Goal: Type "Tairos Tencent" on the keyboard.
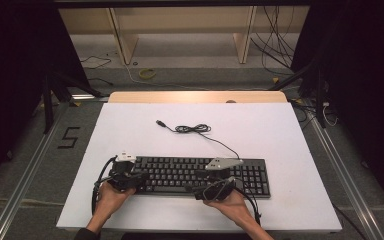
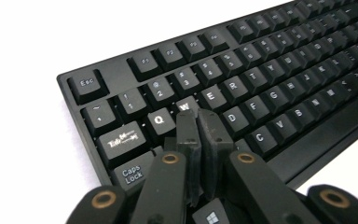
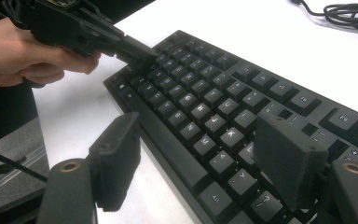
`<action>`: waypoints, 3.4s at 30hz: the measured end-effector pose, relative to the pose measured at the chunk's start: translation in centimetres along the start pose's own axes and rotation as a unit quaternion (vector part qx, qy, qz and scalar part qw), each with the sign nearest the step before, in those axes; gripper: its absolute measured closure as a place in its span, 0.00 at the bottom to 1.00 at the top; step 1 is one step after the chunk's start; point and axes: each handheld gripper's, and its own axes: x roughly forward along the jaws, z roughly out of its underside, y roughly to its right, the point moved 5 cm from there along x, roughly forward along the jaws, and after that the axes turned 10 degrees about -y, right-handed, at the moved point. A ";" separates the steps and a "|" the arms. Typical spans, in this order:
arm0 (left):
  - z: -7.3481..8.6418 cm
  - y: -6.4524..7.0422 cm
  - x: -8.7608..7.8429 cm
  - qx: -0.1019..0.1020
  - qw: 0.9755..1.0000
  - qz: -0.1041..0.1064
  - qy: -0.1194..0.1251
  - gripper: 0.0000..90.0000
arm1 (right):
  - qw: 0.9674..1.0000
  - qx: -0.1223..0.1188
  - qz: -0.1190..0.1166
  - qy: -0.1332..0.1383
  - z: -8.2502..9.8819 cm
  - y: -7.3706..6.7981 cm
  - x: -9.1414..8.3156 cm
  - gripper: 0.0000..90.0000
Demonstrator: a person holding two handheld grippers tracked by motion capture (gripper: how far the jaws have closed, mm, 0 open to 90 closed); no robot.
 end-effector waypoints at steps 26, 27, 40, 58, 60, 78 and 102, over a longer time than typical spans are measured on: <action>0.4 1.6 -1.6 0.000 0.998 0.044 0.053 0.48 | 1.000 0.008 0.024 -0.014 -1.4 0.8 1.2 0.58; 0.4 1.7 -1.6 0.002 0.998 0.044 0.054 0.47 | 0.999 0.010 0.026 -0.016 -1.5 0.9 1.3 0.61; 1.1 2.4 -2.1 0.010 0.996 0.054 0.074 0.38 | 0.997 0.008 0.063 -0.045 -2.8 1.9 3.7 0.96; 1.8 2.4 -2.4 0.010 0.995 0.055 0.081 0.35 | 0.992 0.014 0.091 -0.081 -2.8 2.5 5.5 1.00; 1.8 2.4 -2.5 0.011 0.995 0.055 0.081 0.35 | 0.991 0.011 0.095 -0.089 -2.6 2.5 5.7 1.00; 1.9 2.1 -2.5 0.009 0.995 0.050 0.083 0.35 | 0.993 0.026 0.090 -0.066 -2.7 2.4 5.0 0.96; 0.5 1.4 -2.2 0.002 0.995 0.041 0.090 0.34 | 0.999 0.010 0.037 -0.019 -1.3 1.1 1.0 0.45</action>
